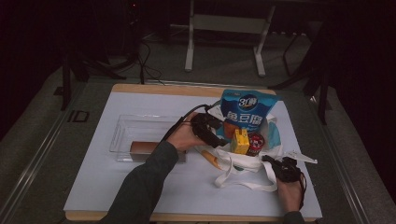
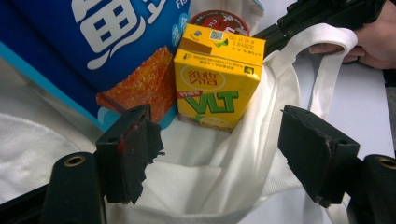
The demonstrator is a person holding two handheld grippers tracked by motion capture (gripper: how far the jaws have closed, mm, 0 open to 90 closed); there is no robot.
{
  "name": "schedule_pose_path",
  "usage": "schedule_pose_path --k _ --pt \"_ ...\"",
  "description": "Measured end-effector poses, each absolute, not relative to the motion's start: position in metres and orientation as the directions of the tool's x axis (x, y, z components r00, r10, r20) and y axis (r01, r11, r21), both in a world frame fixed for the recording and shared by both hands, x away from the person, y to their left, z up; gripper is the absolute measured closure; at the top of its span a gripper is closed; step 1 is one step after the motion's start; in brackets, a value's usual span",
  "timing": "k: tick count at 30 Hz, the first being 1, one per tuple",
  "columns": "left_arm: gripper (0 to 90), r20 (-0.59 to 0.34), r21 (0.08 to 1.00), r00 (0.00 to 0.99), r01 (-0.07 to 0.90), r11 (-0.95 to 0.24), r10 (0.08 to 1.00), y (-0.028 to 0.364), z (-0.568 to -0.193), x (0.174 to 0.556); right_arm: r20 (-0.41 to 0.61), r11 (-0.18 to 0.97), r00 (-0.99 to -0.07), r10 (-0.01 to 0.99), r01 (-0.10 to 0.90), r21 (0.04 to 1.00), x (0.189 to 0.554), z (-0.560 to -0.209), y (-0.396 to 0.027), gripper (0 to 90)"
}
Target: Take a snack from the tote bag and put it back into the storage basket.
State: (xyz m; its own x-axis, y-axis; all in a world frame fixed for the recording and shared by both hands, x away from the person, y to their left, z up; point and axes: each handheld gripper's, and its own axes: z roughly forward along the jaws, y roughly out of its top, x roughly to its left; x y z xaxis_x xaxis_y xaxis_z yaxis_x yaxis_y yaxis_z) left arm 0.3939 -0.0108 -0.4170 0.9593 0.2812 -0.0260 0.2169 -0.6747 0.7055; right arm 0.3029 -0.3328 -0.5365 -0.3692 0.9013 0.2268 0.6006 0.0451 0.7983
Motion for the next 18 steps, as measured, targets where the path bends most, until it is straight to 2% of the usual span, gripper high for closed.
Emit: schedule_pose_path --k 18 --pt "26.0 -0.025 0.703 0.969 0.193 -0.684 0.248 -0.037 -0.424 0.399 0.227 0.046 -0.37 0.901 0.601 0.798 0.303 -0.536 -0.333 80.9"
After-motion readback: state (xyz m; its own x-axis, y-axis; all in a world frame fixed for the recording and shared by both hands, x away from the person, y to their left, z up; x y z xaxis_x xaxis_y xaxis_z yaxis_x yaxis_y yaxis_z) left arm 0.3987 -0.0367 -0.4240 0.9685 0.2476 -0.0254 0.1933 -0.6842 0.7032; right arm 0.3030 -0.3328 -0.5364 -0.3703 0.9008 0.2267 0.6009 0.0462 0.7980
